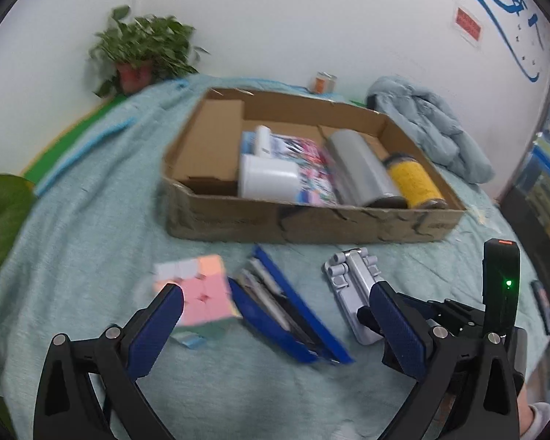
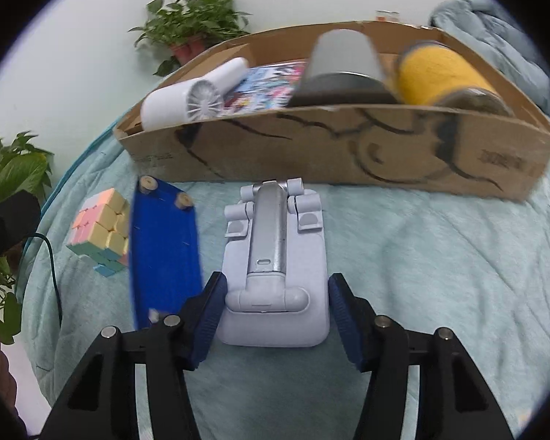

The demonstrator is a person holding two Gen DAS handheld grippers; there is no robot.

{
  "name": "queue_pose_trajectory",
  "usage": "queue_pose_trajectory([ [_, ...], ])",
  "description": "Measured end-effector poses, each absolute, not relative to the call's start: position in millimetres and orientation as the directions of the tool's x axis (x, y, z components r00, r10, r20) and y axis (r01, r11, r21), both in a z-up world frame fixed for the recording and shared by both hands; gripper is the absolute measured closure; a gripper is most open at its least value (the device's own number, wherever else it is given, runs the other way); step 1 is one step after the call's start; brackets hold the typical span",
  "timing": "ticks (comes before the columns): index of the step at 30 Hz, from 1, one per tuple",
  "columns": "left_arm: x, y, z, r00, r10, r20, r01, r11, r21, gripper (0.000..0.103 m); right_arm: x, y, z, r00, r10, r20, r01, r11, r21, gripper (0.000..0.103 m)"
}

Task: Organize rigid objects
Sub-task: 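Move the left tool to the grey phone stand and grasp it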

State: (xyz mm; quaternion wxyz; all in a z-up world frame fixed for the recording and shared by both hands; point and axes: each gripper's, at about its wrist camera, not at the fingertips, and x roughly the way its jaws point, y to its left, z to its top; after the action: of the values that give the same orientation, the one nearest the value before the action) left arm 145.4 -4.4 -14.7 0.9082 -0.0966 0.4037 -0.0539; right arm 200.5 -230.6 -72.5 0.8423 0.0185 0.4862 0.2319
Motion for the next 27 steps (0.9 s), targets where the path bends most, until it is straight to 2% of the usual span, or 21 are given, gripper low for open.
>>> queue_pose_trajectory([
  [5, 147.3, -37.3, -25.9, 0.556, -0.417, -0.719, 0.153, 0.902, -0.405, 0.001, 167.4, -288.9, -68.5, 0.433, 0.371, -0.821, -0.316, 0.916, 0.248, 0.047],
  [7, 147.6, -55.2, -34.9, 0.491, -0.487, -0.723, 0.187, 0.869, -0.459, 0.001, 151.1, -298.4, -66.9, 0.417, 0.386, -0.823, -0.367, 0.9, 0.237, 0.047],
  [10, 142.8, -82.6, -47.5, 0.41, -0.537, -0.737, 0.239, 0.843, -0.482, 0.001, 125.4, -300.3, -65.7, 0.381, 0.444, -0.811, -0.464, 0.85, 0.248, 0.046],
  [13, 134.4, -94.8, -56.4, 0.367, -0.583, -0.724, 0.259, 0.812, -0.523, 0.001, 104.8, -303.9, -67.5, 0.371, 0.466, -0.803, -0.492, 0.832, 0.256, 0.043],
  [15, 130.1, -95.8, -63.7, 0.343, -0.621, -0.705, 0.245, 0.783, -0.571, 0.001, 97.7, -302.5, -68.8, 0.371, 0.468, -0.802, -0.505, 0.826, 0.249, 0.032],
  [17, 128.0, -93.2, -71.0, 0.319, -0.639, -0.7, 0.224, 0.769, -0.599, 0.004, 90.4, -295.5, -68.9, 0.378, 0.461, -0.803, -0.544, 0.812, 0.21, 0.028],
  [20, 125.1, -90.7, -81.3, 0.304, -0.644, -0.702, 0.199, 0.764, -0.614, 0.011, 88.7, -284.9, -71.3, 0.404, 0.433, -0.806, -0.557, 0.815, 0.159, 0.028],
  [23, 122.8, -87.2, -89.7, 0.294, -0.663, -0.688, 0.184, 0.746, -0.64, 0.018, 93.2, -281.0, -73.6, 0.433, 0.398, -0.809, -0.534, 0.836, 0.125, 0.034],
  [27, 121.9, -89.7, -100.1, 0.265, -0.714, -0.648, 0.176, 0.697, -0.695, 0.019, 102.7, -273.8, -73.4, 0.414, 0.397, -0.819, -0.52, 0.842, 0.144, 0.035],
])
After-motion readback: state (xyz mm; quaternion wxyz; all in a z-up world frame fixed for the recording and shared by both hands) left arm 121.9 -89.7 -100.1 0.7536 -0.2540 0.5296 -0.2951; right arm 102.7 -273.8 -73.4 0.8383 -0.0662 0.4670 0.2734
